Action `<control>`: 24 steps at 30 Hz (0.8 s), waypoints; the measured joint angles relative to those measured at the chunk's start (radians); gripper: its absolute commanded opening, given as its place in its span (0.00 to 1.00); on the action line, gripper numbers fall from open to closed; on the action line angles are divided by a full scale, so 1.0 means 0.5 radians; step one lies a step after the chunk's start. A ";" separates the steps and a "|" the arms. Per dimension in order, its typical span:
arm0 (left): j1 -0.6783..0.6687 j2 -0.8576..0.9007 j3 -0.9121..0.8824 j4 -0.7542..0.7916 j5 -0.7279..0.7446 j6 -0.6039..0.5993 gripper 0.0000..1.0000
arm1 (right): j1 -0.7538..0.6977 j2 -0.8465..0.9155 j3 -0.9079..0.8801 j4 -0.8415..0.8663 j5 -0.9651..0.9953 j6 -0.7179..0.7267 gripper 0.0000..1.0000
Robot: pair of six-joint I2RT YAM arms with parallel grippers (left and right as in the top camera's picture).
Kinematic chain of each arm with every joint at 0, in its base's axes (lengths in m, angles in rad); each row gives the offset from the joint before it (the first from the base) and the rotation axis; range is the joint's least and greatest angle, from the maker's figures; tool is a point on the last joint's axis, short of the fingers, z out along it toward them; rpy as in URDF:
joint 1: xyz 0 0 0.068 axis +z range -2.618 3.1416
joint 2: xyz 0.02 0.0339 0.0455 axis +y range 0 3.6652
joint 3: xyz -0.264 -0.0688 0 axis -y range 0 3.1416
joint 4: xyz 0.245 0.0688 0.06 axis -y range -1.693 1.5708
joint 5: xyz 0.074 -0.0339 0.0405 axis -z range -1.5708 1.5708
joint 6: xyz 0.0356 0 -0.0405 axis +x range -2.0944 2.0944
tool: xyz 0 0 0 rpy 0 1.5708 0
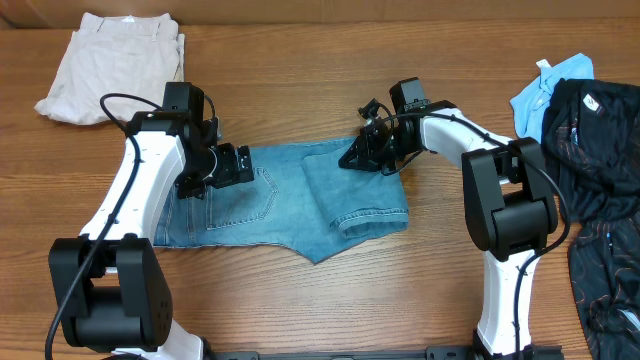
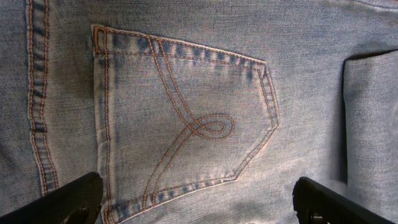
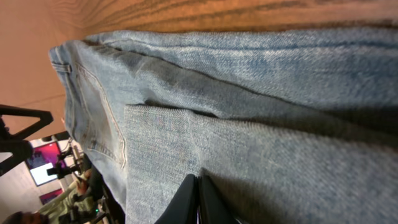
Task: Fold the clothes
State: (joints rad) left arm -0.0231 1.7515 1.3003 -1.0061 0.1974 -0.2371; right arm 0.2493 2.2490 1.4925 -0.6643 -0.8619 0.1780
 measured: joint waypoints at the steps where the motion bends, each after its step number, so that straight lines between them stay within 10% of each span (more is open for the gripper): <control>1: 0.000 0.000 0.000 -0.001 0.000 0.000 1.00 | -0.002 0.000 0.003 -0.018 -0.014 -0.001 0.04; 18: 0.000 0.000 0.000 0.002 0.000 0.000 1.00 | 0.011 -0.427 0.291 -1.224 -0.101 -0.353 0.04; 24: 0.000 0.000 0.000 0.015 -0.001 0.000 1.00 | 0.114 -0.426 -0.017 -1.036 -0.113 -0.521 0.04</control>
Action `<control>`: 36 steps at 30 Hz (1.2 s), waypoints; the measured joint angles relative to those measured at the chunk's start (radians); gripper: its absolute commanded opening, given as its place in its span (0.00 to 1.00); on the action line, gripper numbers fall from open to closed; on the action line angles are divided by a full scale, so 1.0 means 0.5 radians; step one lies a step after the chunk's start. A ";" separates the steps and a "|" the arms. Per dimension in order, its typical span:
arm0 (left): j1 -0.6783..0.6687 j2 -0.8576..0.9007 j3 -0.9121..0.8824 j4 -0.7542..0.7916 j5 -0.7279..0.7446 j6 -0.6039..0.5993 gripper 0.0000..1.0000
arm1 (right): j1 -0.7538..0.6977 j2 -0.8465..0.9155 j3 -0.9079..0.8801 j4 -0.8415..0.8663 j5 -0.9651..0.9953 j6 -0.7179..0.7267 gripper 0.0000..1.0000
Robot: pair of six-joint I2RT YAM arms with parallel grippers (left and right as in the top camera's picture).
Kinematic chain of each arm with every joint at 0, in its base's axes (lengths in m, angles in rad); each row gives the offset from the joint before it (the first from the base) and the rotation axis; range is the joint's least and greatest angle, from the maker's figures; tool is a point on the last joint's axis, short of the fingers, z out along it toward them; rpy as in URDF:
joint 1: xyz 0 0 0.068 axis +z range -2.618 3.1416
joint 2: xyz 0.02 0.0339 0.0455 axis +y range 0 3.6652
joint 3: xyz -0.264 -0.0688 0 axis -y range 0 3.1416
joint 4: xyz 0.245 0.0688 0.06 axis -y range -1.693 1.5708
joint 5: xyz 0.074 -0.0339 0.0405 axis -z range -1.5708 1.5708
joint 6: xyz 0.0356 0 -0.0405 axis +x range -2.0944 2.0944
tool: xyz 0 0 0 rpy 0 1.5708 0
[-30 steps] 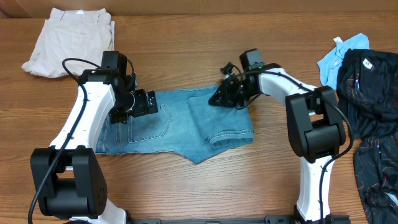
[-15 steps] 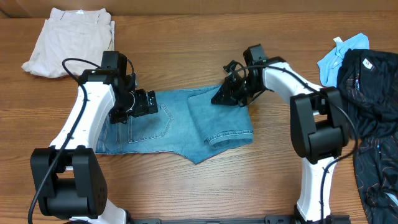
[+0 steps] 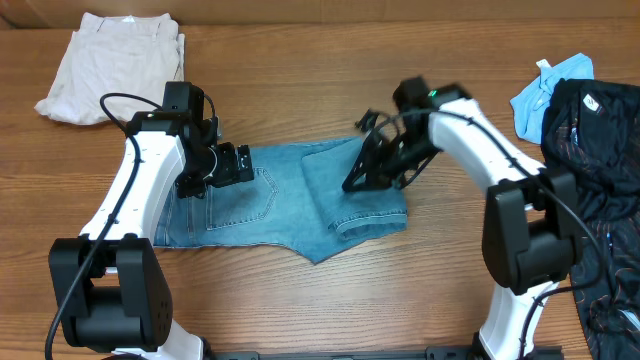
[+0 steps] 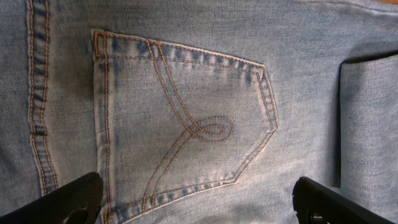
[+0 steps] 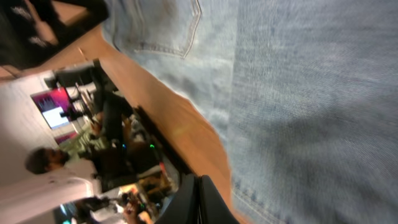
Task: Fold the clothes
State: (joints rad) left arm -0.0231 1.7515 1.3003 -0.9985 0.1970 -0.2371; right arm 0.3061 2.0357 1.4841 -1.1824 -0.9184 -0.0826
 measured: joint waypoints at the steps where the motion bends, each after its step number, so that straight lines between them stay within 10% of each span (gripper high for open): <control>1: 0.000 0.000 0.000 0.000 0.001 0.000 1.00 | 0.017 0.000 -0.067 0.069 -0.013 -0.001 0.05; 12: 0.000 0.000 0.000 -0.001 0.001 0.000 1.00 | 0.058 0.005 -0.796 0.934 -0.220 0.291 0.04; 36: 0.000 0.000 0.000 0.008 0.001 0.000 1.00 | -0.200 -0.282 -0.421 0.793 -0.289 0.459 0.15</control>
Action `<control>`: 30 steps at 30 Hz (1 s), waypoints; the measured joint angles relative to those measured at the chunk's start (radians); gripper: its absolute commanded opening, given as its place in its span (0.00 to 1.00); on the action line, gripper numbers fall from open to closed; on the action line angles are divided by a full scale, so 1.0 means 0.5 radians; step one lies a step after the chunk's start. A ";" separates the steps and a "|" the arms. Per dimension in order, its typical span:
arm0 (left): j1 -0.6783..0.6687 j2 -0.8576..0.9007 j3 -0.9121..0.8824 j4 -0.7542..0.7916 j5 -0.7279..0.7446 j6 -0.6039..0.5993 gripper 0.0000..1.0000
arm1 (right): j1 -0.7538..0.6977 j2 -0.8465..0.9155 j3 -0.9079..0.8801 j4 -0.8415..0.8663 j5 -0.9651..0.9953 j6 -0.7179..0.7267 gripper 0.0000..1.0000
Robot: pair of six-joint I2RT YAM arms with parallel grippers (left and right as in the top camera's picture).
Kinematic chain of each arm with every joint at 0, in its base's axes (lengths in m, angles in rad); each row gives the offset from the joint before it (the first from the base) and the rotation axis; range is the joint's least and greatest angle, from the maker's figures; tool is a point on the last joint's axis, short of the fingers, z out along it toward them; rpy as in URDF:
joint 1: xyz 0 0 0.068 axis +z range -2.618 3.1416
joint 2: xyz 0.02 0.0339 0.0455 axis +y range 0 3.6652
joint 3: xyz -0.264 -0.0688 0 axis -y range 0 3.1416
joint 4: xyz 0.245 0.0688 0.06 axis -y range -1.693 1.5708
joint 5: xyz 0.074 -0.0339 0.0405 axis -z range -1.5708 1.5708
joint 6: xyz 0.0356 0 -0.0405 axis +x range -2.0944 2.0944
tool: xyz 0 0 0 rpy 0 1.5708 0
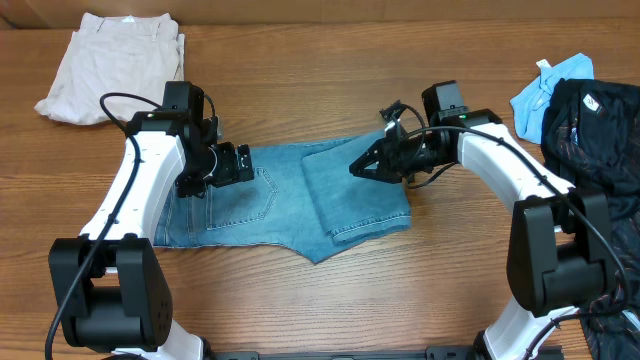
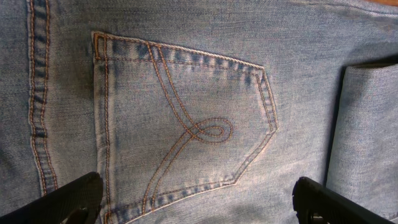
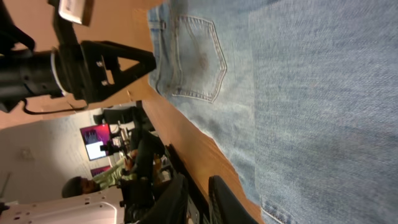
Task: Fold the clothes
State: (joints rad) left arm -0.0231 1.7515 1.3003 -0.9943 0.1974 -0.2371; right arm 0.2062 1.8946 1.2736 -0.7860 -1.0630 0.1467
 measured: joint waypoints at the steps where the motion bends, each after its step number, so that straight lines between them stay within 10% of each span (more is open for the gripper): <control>1: 0.000 0.000 0.000 0.001 0.000 0.000 1.00 | 0.018 0.001 -0.005 0.002 0.013 0.006 0.15; 25: 0.000 0.000 0.000 0.006 0.000 0.000 1.00 | 0.394 0.512 0.008 0.429 0.212 0.330 0.04; 30: 0.000 0.000 0.000 0.007 -0.002 0.000 1.00 | 0.307 0.390 0.145 0.021 0.449 0.226 0.33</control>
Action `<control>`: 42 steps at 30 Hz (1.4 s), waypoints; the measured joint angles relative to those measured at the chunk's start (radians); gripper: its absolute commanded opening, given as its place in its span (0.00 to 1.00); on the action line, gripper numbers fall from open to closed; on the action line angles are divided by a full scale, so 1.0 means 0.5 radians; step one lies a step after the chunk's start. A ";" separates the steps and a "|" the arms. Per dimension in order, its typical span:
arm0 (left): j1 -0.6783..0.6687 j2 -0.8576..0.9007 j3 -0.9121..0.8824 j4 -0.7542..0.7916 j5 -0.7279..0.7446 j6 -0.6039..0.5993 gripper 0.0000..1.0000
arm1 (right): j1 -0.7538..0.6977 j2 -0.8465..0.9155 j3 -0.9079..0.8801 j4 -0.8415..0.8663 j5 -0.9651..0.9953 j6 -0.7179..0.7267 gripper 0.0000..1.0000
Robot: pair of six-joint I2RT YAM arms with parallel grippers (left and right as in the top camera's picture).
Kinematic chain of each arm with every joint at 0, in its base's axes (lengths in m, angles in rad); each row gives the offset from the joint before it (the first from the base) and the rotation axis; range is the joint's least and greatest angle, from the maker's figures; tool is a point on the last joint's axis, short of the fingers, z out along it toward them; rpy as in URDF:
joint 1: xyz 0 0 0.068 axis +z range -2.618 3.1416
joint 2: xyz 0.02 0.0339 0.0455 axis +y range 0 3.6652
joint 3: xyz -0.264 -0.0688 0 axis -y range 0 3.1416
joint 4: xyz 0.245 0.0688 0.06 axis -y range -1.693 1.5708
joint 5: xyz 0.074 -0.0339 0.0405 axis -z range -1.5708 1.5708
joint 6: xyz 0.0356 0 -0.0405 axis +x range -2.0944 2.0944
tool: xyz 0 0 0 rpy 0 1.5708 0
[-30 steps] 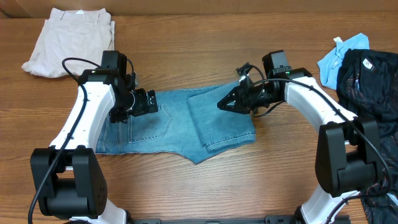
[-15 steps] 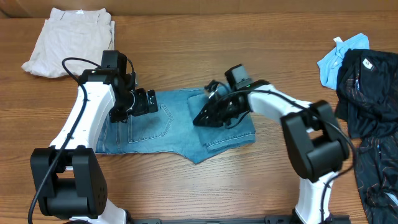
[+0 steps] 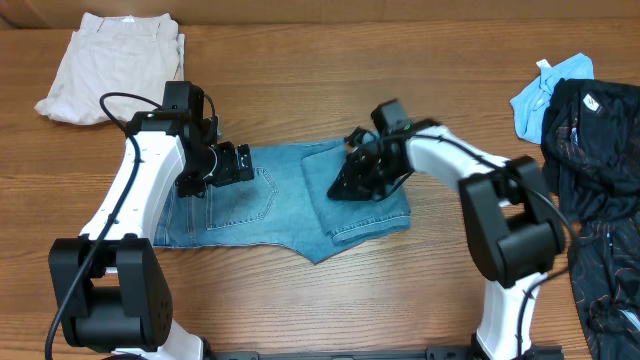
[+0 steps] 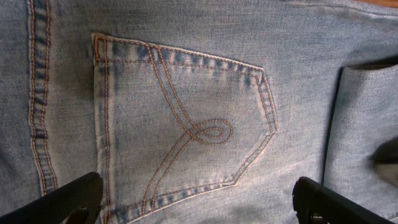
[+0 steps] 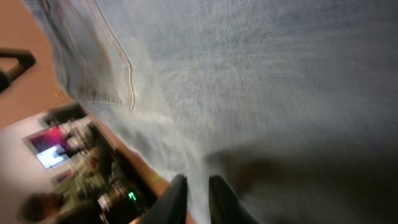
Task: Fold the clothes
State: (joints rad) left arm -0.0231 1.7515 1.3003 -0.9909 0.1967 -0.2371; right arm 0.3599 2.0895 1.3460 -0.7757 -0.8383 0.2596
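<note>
Blue jeans (image 3: 260, 205) lie flat at the table's middle, with one leg (image 3: 365, 205) folded back over the seat. My left gripper (image 3: 238, 165) hovers wide open over the back pocket (image 4: 180, 124), its black fingertips (image 4: 68, 199) either side of it with nothing between. My right gripper (image 3: 340, 188) sits low over the folded leg's left part. In the right wrist view, blurred denim (image 5: 261, 93) fills the picture. The right gripper (image 5: 198, 202) shows a narrow gap between its fingers and holds nothing.
A beige folded garment (image 3: 110, 65) lies at the far left corner. At the right edge are a light blue shirt (image 3: 550, 90) and a dark patterned garment (image 3: 600, 180). Bare wood (image 3: 300, 300) runs in front of the jeans.
My right gripper has moved left and toward the near side, from the folded leg's far right part to its left part, and is closer to the denim. The left arm is unchanged.
My right gripper was shut at the far edge of the folded leg, then shut over the leg's middle. Then it stood slightly open near the far right, with the leg lying flatter. Now it is over the leg's left part. The left gripper stayed open over the pocket.
</note>
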 measured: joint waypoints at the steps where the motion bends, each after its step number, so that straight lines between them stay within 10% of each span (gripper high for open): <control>1: 0.000 0.000 0.000 0.002 -0.002 0.000 1.00 | -0.014 -0.064 0.056 -0.143 0.121 -0.017 0.44; 5: 0.005 0.000 0.000 -0.008 -0.085 0.000 1.00 | -0.021 -0.333 0.235 -0.459 0.512 -0.054 1.00; 24: 0.913 0.000 0.000 -0.021 0.262 0.452 1.00 | -0.021 -0.646 0.359 -0.632 0.954 -0.089 1.00; 42: 0.975 0.105 -0.098 0.098 0.272 0.639 1.00 | -0.021 -0.646 0.356 -0.671 0.959 -0.087 1.00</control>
State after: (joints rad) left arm 0.4644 1.8042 1.2514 -0.9421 0.3325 0.0826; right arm 0.3496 1.7664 1.5238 -1.1114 -0.3588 0.2161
